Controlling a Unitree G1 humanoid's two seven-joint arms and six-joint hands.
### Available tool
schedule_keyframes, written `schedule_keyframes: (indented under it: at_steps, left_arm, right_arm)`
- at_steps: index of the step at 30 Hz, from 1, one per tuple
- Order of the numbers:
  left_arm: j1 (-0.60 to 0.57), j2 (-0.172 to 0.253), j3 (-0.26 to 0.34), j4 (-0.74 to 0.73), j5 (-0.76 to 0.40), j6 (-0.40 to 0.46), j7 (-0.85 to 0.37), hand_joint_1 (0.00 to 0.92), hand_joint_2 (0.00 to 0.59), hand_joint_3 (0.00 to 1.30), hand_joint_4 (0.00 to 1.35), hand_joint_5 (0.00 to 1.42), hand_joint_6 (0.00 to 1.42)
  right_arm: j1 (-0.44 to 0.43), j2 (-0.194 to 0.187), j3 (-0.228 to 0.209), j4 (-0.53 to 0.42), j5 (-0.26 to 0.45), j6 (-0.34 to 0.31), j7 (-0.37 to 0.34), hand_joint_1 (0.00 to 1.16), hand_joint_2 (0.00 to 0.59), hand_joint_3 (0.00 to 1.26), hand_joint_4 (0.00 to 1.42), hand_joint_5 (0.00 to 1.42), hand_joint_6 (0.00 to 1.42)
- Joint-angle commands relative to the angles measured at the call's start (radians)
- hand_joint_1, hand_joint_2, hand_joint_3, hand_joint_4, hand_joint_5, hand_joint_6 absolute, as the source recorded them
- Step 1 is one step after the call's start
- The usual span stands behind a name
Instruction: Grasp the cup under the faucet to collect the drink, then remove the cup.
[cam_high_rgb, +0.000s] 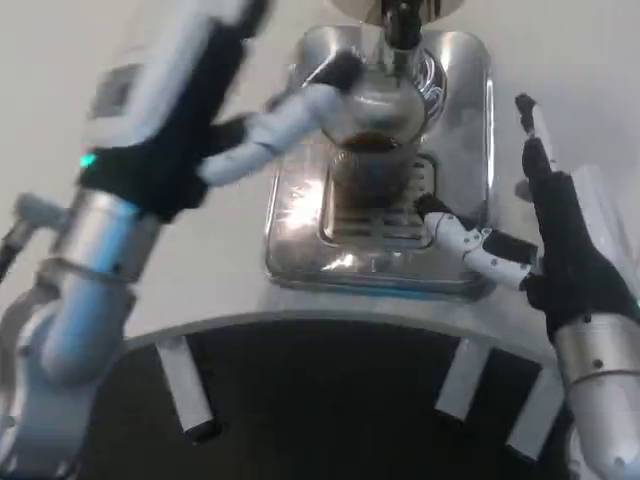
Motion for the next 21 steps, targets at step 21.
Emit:
schedule_keyframes:
  at_steps: [21]
  left_arm:
    - [0.186, 0.006, 0.009, -0.011, 0.069, 0.047, 0.082, 0.000, 0.248, 0.00, 0.00, 0.00, 0.00]
  right_arm:
    - [-0.112, -0.048, 0.020, 0.133, 0.088, -0.023, 0.001, 0.72, 0.244, 0.01, 0.00, 0.02, 0.16]
